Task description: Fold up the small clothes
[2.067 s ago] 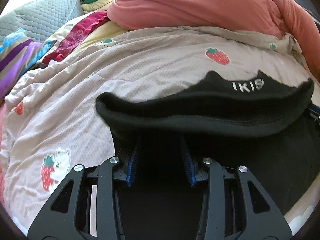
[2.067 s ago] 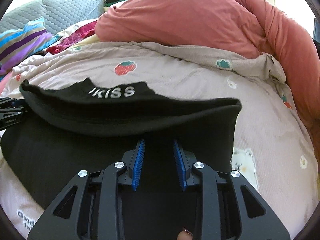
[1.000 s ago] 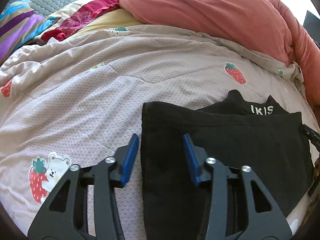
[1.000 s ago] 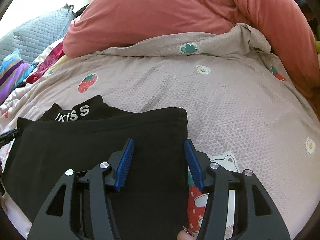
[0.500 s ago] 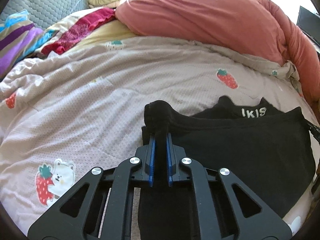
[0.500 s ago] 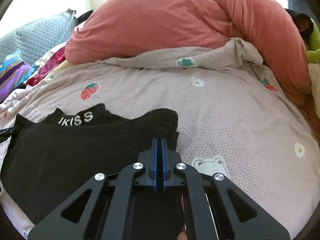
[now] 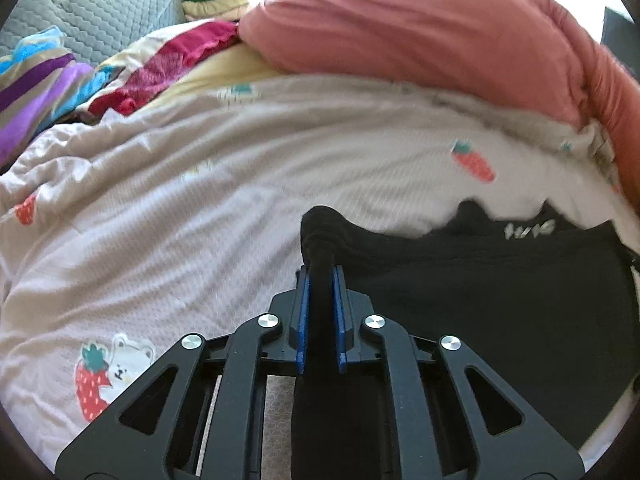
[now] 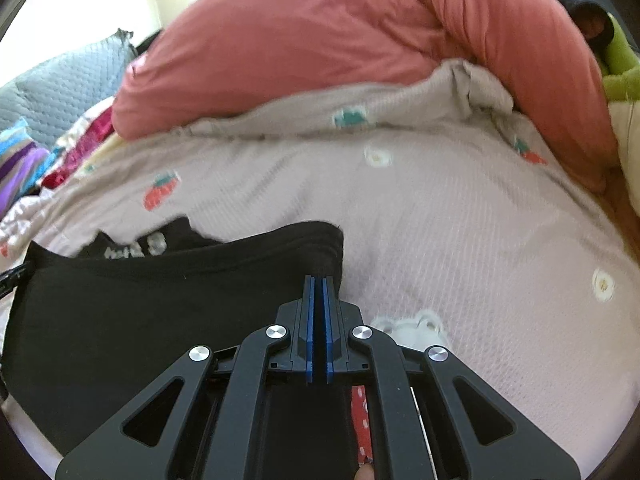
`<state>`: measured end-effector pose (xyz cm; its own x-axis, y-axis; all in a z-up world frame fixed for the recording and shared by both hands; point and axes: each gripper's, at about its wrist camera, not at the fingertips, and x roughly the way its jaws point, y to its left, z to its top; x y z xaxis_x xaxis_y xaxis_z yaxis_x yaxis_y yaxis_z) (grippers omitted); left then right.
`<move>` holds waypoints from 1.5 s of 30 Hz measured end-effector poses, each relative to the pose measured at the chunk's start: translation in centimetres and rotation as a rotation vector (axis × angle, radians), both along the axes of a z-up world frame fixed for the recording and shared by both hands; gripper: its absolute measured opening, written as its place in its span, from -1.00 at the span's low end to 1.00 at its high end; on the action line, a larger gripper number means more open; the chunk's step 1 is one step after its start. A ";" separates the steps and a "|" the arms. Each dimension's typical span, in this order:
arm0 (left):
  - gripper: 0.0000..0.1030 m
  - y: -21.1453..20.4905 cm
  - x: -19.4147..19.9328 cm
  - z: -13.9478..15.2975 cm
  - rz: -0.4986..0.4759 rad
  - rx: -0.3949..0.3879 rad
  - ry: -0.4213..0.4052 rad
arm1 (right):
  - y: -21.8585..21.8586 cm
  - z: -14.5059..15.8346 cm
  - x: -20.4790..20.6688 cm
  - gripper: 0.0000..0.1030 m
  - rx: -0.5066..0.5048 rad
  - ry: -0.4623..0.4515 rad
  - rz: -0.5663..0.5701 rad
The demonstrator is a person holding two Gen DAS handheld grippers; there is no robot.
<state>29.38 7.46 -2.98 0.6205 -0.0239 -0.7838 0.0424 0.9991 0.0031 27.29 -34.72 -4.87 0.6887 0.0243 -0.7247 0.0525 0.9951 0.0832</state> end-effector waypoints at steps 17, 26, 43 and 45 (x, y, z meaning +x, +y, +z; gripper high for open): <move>0.05 -0.6 -2.4 1.3 0.000 0.034 -0.019 | -0.2 1.0 -3.0 -0.21 -0.013 -0.024 -0.031; 0.28 -1.3 -5.4 3.2 -0.021 0.004 -0.045 | 2.0 3.4 -6.6 0.02 -0.015 -0.085 0.070; 0.42 -3.0 -10.7 2.8 -0.070 -0.018 -0.032 | 5.7 2.5 -10.7 0.11 -0.034 -0.052 0.209; 0.42 -3.1 -11.2 2.5 -0.078 -0.025 -0.022 | 6.0 2.1 -11.1 0.11 -0.042 -0.039 0.221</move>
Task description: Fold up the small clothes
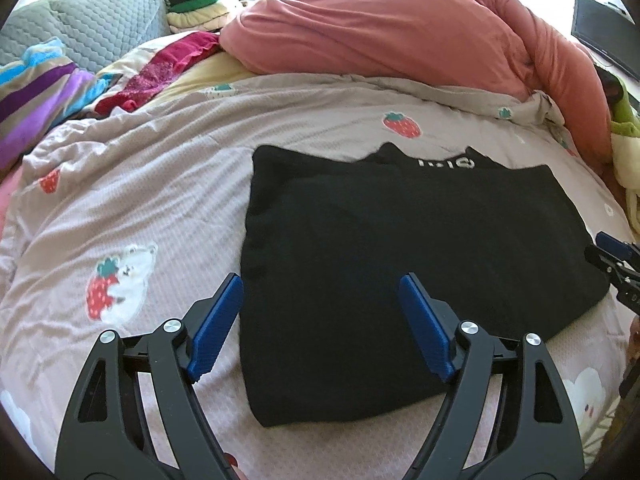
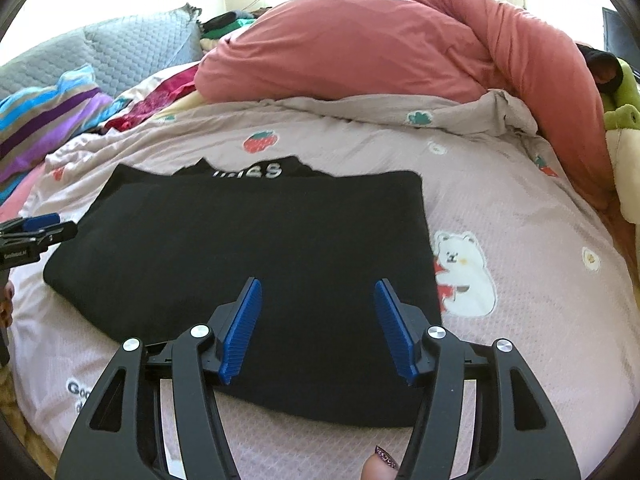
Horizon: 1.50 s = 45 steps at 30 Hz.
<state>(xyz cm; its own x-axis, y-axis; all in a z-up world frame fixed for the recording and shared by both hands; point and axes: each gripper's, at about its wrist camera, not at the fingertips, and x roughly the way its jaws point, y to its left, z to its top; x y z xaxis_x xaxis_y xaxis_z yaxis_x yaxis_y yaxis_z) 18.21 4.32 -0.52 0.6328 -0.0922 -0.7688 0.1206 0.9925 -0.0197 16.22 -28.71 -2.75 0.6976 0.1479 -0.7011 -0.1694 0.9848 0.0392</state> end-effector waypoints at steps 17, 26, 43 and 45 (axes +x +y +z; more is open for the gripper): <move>0.42 -0.8 -2.3 -3.3 -0.003 0.051 0.093 | -0.4 -2.8 -2.1 0.12 0.002 0.098 -0.022; 0.52 0.3 -3.2 -3.0 0.013 0.004 0.106 | -0.6 -2.2 -3.0 0.16 0.033 0.099 -0.034; 0.81 1.9 -4.2 -1.9 0.067 -0.030 0.078 | 1.5 0.2 -4.9 0.58 0.069 0.052 0.020; 0.81 2.2 -4.3 -1.8 0.077 -0.036 0.075 | 1.9 0.4 -4.9 0.63 0.068 0.048 0.030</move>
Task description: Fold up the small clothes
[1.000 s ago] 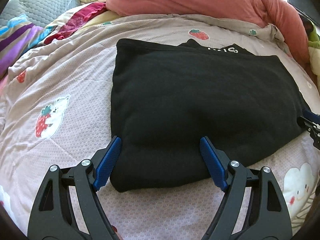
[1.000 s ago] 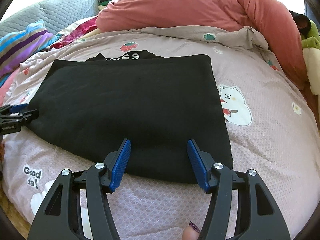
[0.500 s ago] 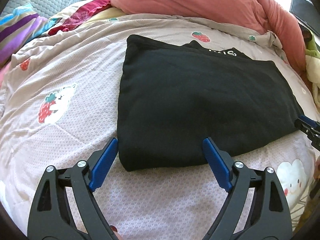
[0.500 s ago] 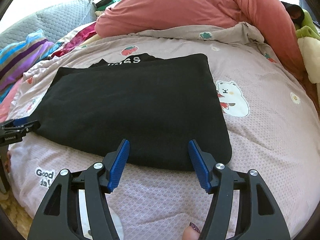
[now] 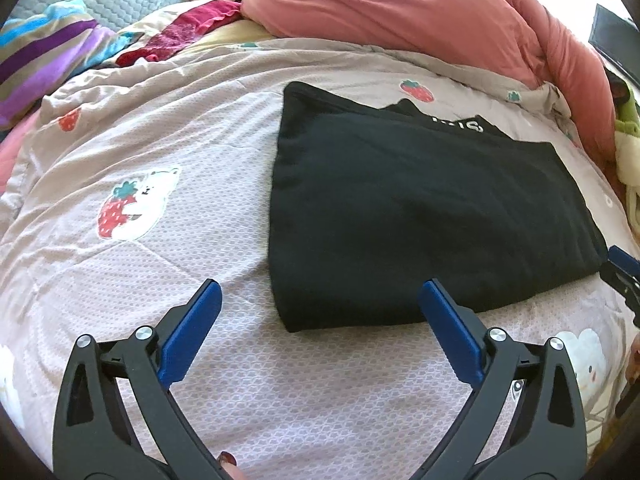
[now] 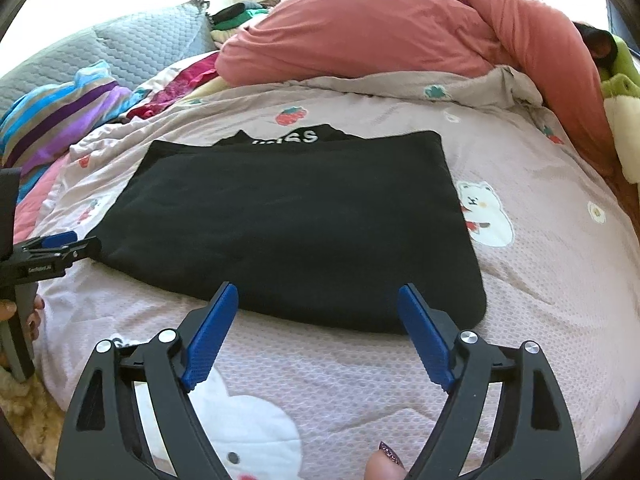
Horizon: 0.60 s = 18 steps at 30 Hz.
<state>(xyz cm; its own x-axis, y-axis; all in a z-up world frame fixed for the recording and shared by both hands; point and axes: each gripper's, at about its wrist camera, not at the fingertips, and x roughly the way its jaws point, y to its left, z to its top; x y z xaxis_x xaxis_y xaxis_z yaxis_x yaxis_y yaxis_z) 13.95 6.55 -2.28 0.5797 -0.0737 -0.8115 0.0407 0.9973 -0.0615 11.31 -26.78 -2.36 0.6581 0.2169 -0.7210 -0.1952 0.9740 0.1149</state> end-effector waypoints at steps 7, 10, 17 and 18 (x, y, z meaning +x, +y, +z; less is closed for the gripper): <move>0.81 1.1 0.0 0.5 0.034 -0.022 -0.011 | 1.9 0.9 -0.2 0.75 0.001 -0.025 0.043; 0.81 1.5 -0.1 0.7 0.043 -0.027 -0.017 | 2.8 1.1 -0.3 0.76 0.000 -0.032 0.065; 0.81 2.1 0.0 1.2 0.062 -0.034 -0.030 | 5.7 1.0 -0.2 0.77 -0.004 -0.034 0.135; 0.81 2.2 0.0 1.3 0.064 -0.036 -0.033 | 6.1 1.0 -0.2 0.79 -0.006 -0.034 0.147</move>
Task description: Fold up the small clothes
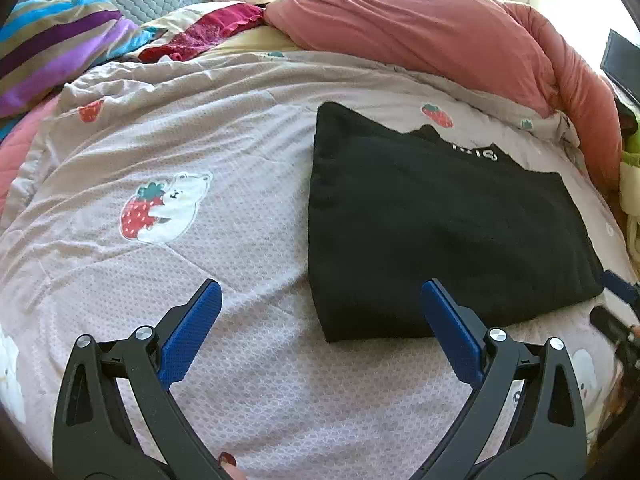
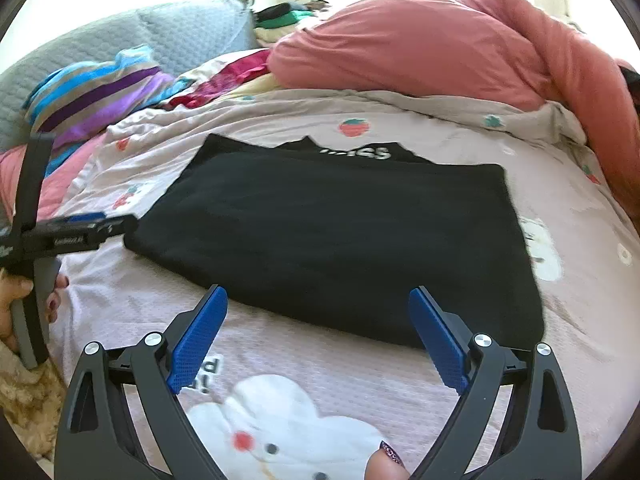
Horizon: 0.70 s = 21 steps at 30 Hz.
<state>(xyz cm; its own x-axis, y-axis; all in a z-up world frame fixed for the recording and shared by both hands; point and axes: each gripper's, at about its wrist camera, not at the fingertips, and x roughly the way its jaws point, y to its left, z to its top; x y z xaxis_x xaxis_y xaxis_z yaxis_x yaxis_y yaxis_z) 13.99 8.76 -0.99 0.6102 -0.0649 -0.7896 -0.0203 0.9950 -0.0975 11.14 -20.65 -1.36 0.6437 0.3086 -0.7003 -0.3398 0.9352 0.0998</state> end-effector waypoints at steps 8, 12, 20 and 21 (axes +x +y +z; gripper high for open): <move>0.81 1.0 1.1 0.3 0.025 0.011 0.014 | 5.1 0.0 0.3 0.80 -0.032 -0.027 0.112; 0.81 1.6 1.7 0.2 0.040 0.018 0.025 | 7.0 0.0 0.6 0.80 -0.044 -0.039 0.153; 0.81 2.9 2.2 -0.1 0.068 0.029 0.041 | 9.5 -0.4 0.9 0.81 -0.059 -0.050 0.210; 0.81 3.0 2.2 -0.2 0.073 0.030 0.043 | 9.7 -0.5 1.0 0.81 -0.061 -0.050 0.215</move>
<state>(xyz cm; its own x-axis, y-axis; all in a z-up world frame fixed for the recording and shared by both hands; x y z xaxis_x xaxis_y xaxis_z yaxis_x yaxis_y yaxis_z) 16.23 11.80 -1.16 0.5781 0.0026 -0.8160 -0.0964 0.9932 -0.0652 12.12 -10.91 -1.86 0.6021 0.4001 -0.6909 -0.5348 0.8447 0.0231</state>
